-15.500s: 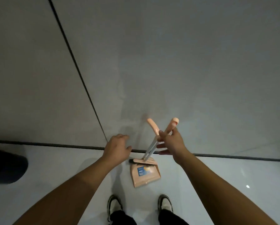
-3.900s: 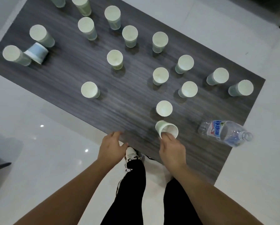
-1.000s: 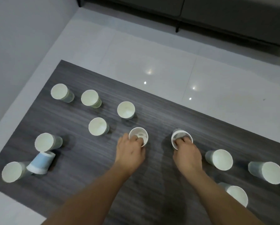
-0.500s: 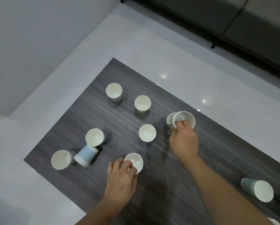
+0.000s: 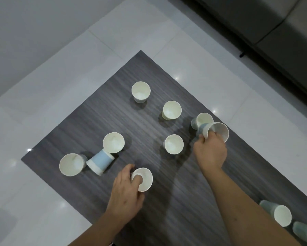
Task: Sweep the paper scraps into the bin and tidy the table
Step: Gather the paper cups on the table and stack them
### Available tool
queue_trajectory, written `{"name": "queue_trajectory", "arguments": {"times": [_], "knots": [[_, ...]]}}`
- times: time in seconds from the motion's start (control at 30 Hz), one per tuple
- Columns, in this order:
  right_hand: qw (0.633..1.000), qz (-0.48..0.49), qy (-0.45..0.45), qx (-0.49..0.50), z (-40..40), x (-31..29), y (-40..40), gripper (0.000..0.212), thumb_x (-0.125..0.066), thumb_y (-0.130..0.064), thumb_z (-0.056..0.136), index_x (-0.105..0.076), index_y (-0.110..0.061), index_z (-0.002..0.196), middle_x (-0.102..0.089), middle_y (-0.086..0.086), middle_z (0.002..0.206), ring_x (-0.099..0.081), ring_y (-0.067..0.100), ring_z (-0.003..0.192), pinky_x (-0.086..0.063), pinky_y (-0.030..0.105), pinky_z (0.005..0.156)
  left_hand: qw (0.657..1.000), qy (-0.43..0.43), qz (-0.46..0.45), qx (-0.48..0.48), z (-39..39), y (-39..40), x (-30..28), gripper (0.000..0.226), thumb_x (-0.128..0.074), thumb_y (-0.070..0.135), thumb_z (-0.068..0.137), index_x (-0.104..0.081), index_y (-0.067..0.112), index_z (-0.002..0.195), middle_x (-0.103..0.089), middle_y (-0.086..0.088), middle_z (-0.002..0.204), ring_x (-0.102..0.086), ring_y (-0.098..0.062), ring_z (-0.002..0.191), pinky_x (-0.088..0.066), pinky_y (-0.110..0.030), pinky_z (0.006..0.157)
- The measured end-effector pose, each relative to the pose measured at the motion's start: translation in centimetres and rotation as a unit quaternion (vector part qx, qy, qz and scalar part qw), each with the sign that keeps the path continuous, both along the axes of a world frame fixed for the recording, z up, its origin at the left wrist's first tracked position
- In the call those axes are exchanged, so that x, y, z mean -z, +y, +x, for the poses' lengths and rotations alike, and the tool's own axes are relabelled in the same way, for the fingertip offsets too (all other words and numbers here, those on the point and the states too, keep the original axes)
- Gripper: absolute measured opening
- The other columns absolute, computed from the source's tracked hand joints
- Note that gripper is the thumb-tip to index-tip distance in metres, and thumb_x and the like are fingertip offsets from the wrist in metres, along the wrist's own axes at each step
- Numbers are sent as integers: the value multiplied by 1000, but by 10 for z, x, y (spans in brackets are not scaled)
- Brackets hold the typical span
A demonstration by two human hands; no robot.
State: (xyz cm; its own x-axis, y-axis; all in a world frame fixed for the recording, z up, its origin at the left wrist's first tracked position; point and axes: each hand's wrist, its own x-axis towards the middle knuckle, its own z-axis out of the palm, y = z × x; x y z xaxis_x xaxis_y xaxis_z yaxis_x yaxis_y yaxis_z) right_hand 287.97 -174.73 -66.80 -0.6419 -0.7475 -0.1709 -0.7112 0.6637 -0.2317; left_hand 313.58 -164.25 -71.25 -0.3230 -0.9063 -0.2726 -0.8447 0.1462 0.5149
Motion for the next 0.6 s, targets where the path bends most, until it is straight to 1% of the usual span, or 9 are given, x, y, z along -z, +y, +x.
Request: {"name": "queue_trajectory", "arguments": {"times": [0.07, 0.13, 0.17, 0.23, 0.3, 0.4, 0.5, 0.53, 0.6], "knots": [[1000, -9, 14, 6, 3, -4, 1, 21, -53, -19, 92, -63, -1, 99, -60, 13, 100, -43, 29, 70, -37, 36, 68, 1000, 0, -2, 4, 0, 0, 0, 40, -74, 22, 57, -59, 14, 93, -54, -12, 123, -52, -33, 92, -48, -41, 77], [998, -55, 27, 10, 5, -9, 2, 20, -57, -19, 91, -63, 0, 94, -61, 14, 95, -47, 31, 67, -34, 34, 66, 1000, 6, 0, 8, 0, -1, -1, 46, -73, 23, 56, -56, 18, 99, -55, -9, 121, -54, -32, 89, -46, -40, 74], [996, -83, 30, 10, 6, -11, 0, 21, -59, -20, 91, -63, 0, 94, -62, 14, 94, -49, 33, 66, -33, 33, 64, 1000, 13, 3, 6, 0, -3, -2, 51, -73, 24, 57, -54, 19, 104, -55, -7, 120, -55, -31, 89, -46, -40, 73], [993, -112, 35, 3, 4, -11, -6, 20, -58, -21, 93, -62, -2, 95, -62, 13, 94, -45, 30, 63, -32, 32, 62, 1000, 29, 9, -3, -1, -8, -2, 61, -73, 26, 58, -51, 23, 115, -51, -5, 120, -58, -30, 90, -47, -40, 72], [996, -85, 29, -22, -2, -3, -13, 20, -53, -21, 96, -61, -4, 100, -61, 12, 99, -42, 26, 65, -32, 33, 61, 999, 39, 7, -10, -3, -15, -1, 71, -70, 27, 59, -46, 25, 126, -49, -4, 120, -59, -29, 92, -49, -39, 70], [997, 18, 5, -81, -11, 19, -18, 24, -48, -23, 100, -60, -4, 110, -59, 11, 111, -54, 33, 77, -35, 33, 64, 1000, 28, 9, -3, -7, -23, 1, 86, -66, 32, 60, -36, 28, 141, -50, -1, 119, -57, -26, 95, -49, -39, 72], [994, 68, -44, -77, -16, 33, -17, 26, -58, -30, 96, -62, -7, 106, -58, 10, 117, -60, 35, 93, -40, 33, 69, 1000, 13, 0, -22, -10, -28, 1, 92, -66, 36, 59, -34, 23, 144, -55, 1, 119, -55, -24, 95, -46, -41, 78], [994, 71, -47, -72, -17, 35, -15, 25, -63, -28, 93, -64, -7, 106, -59, 11, 117, -61, 36, 94, -42, 33, 70, 999, 14, -3, -34, -10, -28, 1, 91, -67, 36, 59, -36, 20, 143, -58, 1, 118, -55, -25, 96, -45, -42, 80], [996, 52, -41, -53, -15, 33, -8, 18, -64, -21, 91, -67, -5, 98, -64, 13, 107, -58, 34, 82, -41, 32, 67, 999, 8, -5, -53, -11, -30, 1, 84, -66, 37, 59, -43, 15, 137, -62, 2, 111, -53, -25, 94, -44, -42, 80]]}}
